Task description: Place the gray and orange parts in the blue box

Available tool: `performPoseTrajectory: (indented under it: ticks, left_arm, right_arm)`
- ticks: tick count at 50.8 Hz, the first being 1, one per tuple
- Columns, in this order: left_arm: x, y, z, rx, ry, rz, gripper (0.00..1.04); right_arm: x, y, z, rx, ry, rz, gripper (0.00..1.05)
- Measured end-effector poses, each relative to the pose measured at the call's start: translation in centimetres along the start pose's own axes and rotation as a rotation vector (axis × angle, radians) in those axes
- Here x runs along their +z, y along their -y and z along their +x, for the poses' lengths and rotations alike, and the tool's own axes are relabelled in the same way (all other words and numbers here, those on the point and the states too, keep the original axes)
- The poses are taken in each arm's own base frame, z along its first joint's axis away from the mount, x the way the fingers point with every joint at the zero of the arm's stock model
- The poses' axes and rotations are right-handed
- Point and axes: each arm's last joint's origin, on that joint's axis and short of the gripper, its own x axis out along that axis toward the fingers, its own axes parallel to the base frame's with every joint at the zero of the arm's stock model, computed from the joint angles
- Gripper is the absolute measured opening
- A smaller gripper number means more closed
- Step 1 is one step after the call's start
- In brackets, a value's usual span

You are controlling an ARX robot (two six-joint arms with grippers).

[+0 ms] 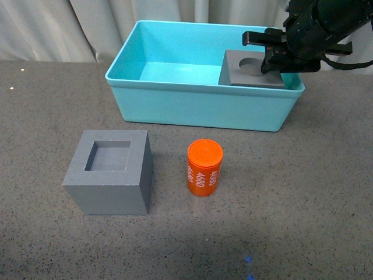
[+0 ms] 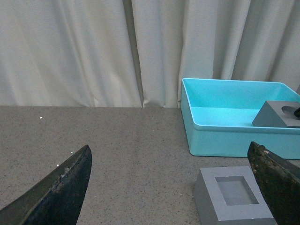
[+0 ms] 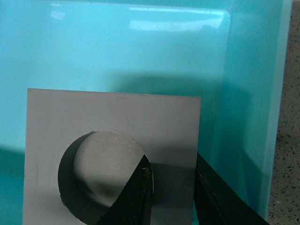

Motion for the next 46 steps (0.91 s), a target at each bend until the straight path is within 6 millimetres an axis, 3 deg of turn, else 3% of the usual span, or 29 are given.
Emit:
performPoseTrajectory:
  ticks: [12, 26, 34, 41, 46]
  left_arm:
    - [0.0, 0.0, 0.0, 0.0, 0.0, 0.0, 0.98]
    - [0.0, 0.0, 0.0, 0.0, 0.0, 0.0, 0.98]
    - [0.0, 0.0, 0.0, 0.0, 0.0, 0.0, 0.98]
    - [0.0, 0.0, 0.0, 0.0, 0.0, 0.0, 0.98]
    - [0.0, 0.0, 0.0, 0.0, 0.0, 0.0, 0.98]
  right_arm:
    - [0.5, 0.0, 1.1, -0.014, -0.029, 0.004, 0.18]
    - [0.7, -0.2, 0.8, -0.007, 0.024, 0.005, 0.66]
    - [0.6, -0.4, -2.1, -0.003, 0.164, -0.003, 0.96]
    - [0.5, -0.1, -6.3, -0.045, 0.353, -0.011, 0.95]
    - [-0.9, -0.1, -9.2, -0.015, 0.412, -0.035, 0.95]
